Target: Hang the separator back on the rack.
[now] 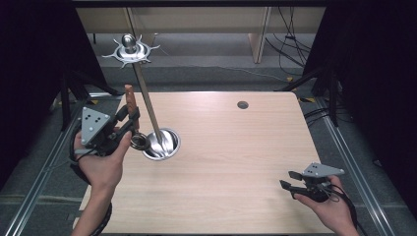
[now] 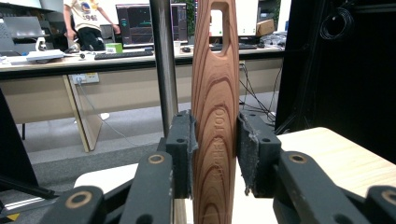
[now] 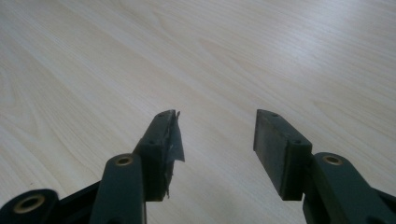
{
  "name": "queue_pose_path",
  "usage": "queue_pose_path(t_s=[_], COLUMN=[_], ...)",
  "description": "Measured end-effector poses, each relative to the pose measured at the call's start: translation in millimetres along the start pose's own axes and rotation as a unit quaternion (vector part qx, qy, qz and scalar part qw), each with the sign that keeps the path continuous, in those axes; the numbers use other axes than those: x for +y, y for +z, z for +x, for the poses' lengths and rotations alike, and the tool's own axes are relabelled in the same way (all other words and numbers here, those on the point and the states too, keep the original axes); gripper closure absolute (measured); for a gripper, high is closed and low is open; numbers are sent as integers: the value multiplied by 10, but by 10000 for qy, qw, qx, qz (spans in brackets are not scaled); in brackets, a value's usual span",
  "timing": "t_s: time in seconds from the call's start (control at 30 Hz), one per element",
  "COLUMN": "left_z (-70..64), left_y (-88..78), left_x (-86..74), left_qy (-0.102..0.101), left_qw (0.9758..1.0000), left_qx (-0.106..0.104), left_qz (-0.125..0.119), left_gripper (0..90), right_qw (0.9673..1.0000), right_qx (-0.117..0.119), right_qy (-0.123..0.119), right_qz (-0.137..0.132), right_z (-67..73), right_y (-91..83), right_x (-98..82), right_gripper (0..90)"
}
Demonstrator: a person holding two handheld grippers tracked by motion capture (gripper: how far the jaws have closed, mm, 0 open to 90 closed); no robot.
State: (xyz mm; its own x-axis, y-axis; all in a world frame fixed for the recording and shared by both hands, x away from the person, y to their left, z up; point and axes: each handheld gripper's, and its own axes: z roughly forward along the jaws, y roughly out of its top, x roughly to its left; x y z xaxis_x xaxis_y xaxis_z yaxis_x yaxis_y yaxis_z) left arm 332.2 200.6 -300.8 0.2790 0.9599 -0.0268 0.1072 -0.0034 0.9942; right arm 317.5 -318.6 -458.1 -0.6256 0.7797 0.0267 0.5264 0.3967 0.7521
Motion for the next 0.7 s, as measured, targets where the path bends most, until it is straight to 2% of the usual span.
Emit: queue_pose_path(t_s=[0.7], left_z=[22], left_y=[15], left_x=[77], left_qy=[-62], left_qw=[9999], left_qx=[34], left_qz=[-100], left_gripper=[672], right_qw=[10000], right_qx=[-27], right_qy=[-36], right_qz=[-4], right_z=[0], right_y=[-1], right_x=[1], right_gripper=[500])
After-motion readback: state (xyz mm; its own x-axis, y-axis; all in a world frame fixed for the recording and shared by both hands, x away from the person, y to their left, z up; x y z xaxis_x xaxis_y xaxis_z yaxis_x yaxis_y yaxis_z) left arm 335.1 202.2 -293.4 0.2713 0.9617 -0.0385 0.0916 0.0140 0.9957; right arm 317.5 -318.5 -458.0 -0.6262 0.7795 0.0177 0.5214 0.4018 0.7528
